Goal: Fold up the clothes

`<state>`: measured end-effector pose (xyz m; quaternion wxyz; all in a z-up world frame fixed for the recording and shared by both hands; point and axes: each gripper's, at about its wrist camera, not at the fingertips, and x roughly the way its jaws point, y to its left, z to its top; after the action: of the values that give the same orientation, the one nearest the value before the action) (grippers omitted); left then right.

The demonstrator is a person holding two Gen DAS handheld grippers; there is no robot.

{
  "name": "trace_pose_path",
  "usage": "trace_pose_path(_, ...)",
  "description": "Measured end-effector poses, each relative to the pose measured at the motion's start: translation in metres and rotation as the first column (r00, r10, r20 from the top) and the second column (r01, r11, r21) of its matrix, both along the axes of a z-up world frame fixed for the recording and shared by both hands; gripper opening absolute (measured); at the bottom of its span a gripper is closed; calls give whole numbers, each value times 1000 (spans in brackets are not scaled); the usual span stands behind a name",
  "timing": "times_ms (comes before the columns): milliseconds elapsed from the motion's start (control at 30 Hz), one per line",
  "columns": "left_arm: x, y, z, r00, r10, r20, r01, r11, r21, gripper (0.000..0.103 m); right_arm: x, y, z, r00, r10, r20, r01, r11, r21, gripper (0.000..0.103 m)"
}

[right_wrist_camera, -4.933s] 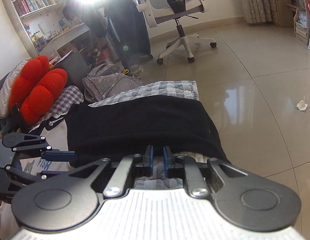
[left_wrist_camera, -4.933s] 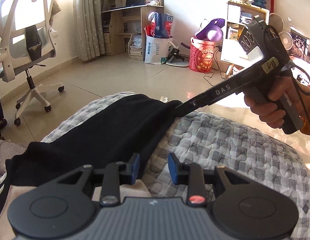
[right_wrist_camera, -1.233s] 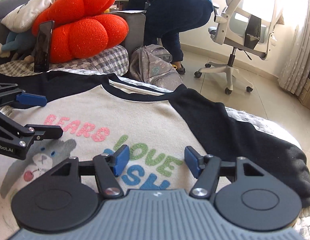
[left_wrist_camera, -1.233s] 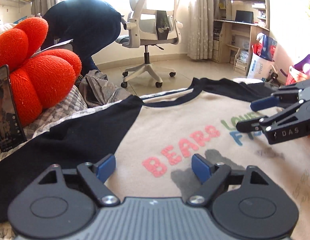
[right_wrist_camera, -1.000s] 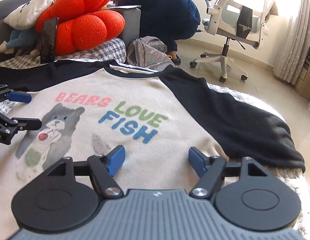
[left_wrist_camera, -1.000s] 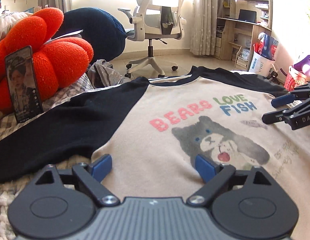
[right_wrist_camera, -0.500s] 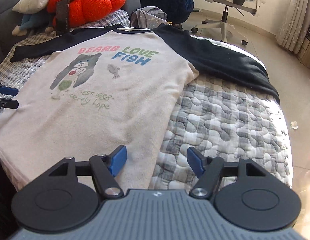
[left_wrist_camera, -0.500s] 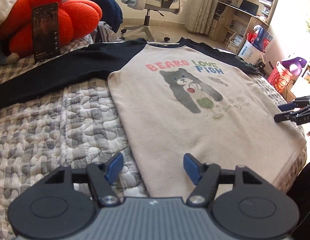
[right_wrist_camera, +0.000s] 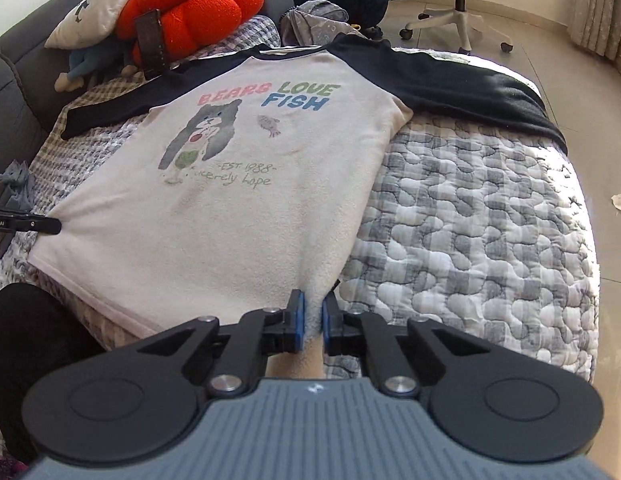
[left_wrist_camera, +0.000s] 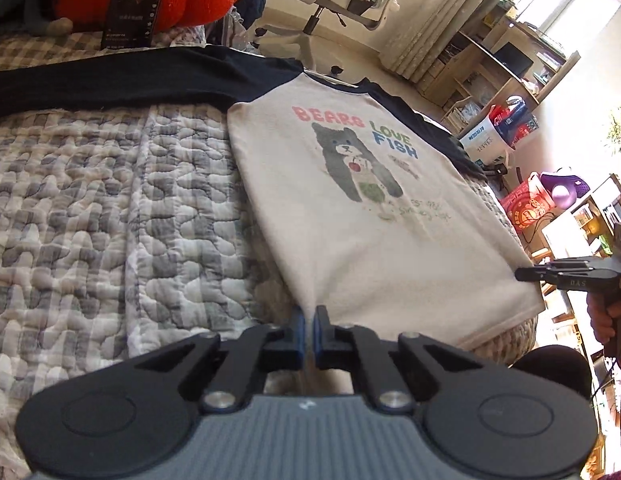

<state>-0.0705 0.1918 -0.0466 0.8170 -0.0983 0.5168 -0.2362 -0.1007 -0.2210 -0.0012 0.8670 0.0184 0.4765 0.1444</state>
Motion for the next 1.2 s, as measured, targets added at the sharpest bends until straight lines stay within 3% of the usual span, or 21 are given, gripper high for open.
trace_pose_path(133, -5, -3, 3, 1000, 3, 14, -4, 999, 41, 5, -6, -9, -3, 1000, -26, -16, 27, 1000, 12, 14)
trace_pose_path(233, -9, -4, 5, 1000, 3, 21, -5, 998, 64, 6, -11, -16, -6, 999, -46, -29, 47, 999, 21, 33)
trace_pose_path(333, -11, 1, 2, 1000, -20, -6, 20, 1000, 17, 16, -15, -23, -8, 997, -65, -42, 67, 997, 30, 41)
trace_pose_path(467, -10, 2, -1, 999, -21, -39, 20, 1000, -16, 16, -21, -32, -12, 994, -91, -59, 94, 995, 41, 41)
trace_pose_path(567, -12, -2, 4, 1000, -15, -21, 15, 1000, -5, 4, -26, -39, -14, 991, -110, -72, 114, 992, 49, 41)
trace_pose_path(733, -16, -1, 11, 999, 20, 35, -23, 997, 73, 4, -29, -36, -19, 990, -107, -86, 111, 993, 45, 41)
trace_pose_path(1000, -15, 1, 5, 999, 30, 19, -31, 997, 75, 4, -14, -18, -26, 991, -68, -113, 81, 991, 107, 41)
trace_pose_path(1100, -15, 0, 4, 999, 28, 18, -30, 996, 79, 5, -11, 0, -33, 995, -42, -95, 48, 997, 64, 43)
trace_pose_path(1167, -15, -1, 3, 1000, 23, 20, -25, 996, 80, 5, -10, 10, -33, 997, -19, -75, 20, 1000, 11, 38)
trace_pose_path(1200, -14, -2, 3, 1000, 19, 21, -21, 996, 82, 5, -10, 14, -33, 998, -6, -70, 6, 1000, -8, 23)
